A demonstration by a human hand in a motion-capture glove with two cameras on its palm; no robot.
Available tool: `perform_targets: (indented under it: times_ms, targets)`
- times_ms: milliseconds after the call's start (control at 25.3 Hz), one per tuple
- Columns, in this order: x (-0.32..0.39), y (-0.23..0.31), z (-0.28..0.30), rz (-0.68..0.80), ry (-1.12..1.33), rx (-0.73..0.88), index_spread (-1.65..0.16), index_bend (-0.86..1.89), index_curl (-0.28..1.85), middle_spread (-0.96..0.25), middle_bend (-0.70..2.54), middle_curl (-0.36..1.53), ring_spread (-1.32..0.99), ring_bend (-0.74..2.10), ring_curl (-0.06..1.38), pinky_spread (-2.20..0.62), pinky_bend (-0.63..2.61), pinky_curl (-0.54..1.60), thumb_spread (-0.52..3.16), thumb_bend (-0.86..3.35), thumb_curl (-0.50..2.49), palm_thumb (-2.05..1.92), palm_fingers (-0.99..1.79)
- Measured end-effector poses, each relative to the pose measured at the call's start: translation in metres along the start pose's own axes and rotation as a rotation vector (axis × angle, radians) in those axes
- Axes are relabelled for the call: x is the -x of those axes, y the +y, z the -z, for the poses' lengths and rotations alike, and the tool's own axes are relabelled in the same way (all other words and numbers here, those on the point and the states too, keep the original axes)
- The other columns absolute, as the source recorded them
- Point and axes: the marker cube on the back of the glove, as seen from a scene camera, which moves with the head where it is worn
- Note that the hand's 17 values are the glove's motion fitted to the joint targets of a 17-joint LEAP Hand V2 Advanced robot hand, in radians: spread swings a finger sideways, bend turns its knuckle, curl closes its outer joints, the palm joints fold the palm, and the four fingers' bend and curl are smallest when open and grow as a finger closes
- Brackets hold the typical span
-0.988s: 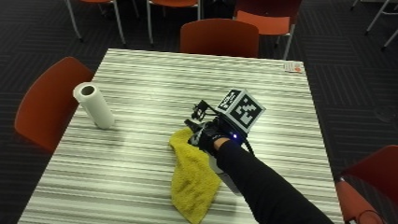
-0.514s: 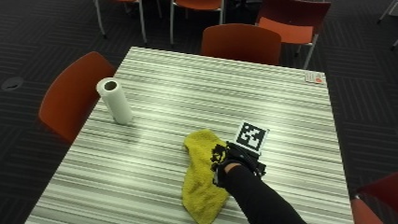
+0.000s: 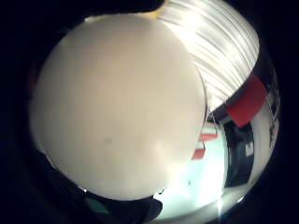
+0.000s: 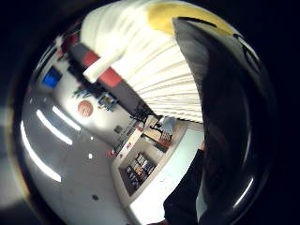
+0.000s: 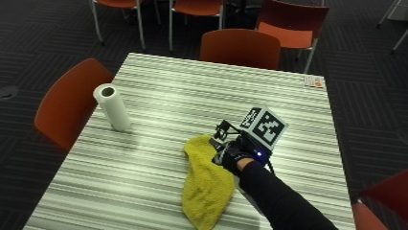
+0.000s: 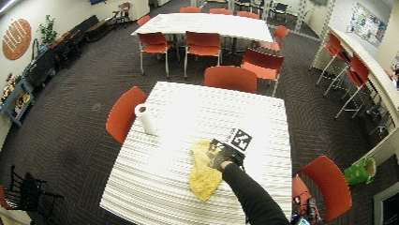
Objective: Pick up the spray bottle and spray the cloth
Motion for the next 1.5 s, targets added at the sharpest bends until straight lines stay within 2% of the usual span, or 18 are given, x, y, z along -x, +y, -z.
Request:
perform_targets:
  times_ms: [316, 435, 909, 1264, 1501]
  targets:
    - [0.024, 0.028, 0.031, 0.526, -0.343, -0.3, -0.1, 0.34, 0.62, -0.06, 0.5, 0.61, -0.14, 0.57, 0.51, 0.1, 0.12, 0.2, 1.23, 0.15, 0.73, 1.22, 0.92]
    - [0.022, 0.035, 0.032, 0.657, -0.485, -0.381, -0.1, 0.34, 0.62, -0.06, 0.5, 0.61, -0.14, 0.56, 0.51, 0.09, 0.13, 0.2, 1.22, 0.14, 0.73, 1.22, 0.93]
    - [0.041, 0.033, 0.036, 0.689, -0.523, -0.45, -0.1, 0.33, 0.63, -0.06, 0.5, 0.62, -0.15, 0.54, 0.51, 0.07, 0.13, 0.21, 1.16, 0.1, 0.74, 1.21, 0.97]
    - [0.121, 0.043, 0.004, 0.75, -0.547, -0.369, -0.1, 0.31, 0.64, -0.06, 0.49, 0.62, -0.15, 0.53, 0.51, 0.06, 0.12, 0.21, 1.13, 0.08, 0.75, 1.22, 0.98]
    - [0.156, 0.024, -0.009, 0.829, -0.531, -0.348, -0.1, 0.31, 0.64, -0.06, 0.5, 0.62, -0.15, 0.52, 0.51, 0.06, 0.11, 0.21, 1.12, 0.08, 0.76, 1.23, 0.98]
